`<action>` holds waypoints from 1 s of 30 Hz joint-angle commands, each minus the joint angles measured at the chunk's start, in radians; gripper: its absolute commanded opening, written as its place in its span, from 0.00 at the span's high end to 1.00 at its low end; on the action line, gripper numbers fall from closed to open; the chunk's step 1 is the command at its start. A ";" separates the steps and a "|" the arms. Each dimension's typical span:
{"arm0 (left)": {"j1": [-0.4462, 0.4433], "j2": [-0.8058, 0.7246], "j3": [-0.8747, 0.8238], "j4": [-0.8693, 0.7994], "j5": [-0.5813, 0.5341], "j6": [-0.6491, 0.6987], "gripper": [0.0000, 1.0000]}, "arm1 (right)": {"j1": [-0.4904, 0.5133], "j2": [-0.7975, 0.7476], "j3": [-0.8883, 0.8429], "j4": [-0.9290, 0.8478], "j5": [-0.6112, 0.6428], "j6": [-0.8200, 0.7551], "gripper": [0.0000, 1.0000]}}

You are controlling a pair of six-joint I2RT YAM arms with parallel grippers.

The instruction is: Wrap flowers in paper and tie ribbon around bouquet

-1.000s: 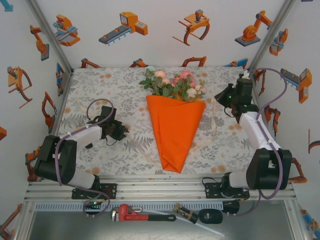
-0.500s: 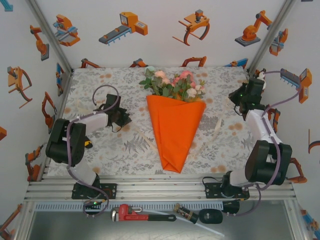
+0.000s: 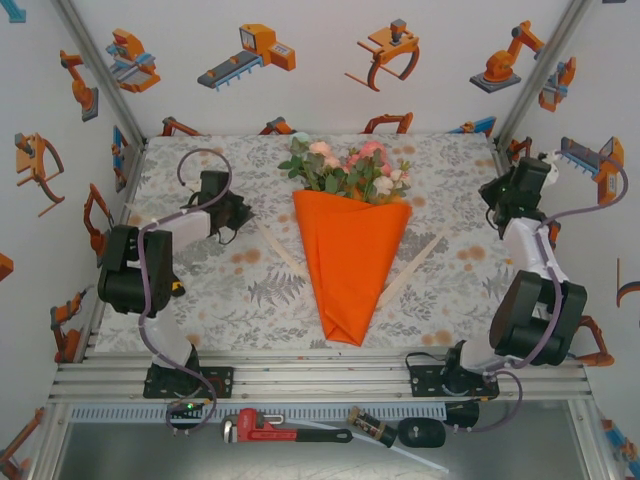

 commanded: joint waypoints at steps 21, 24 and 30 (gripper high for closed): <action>-0.157 -0.286 -0.167 -0.036 -0.052 0.224 1.00 | 0.093 -0.221 -0.033 -0.051 -0.172 -0.005 1.00; -0.190 -0.355 -0.206 -0.061 -0.103 0.261 1.00 | 0.195 -0.283 -0.027 -0.106 -0.162 -0.037 1.00; -0.268 -0.441 -0.261 -0.096 -0.205 0.313 1.00 | 0.491 -0.272 0.042 -0.158 -0.094 -0.057 1.00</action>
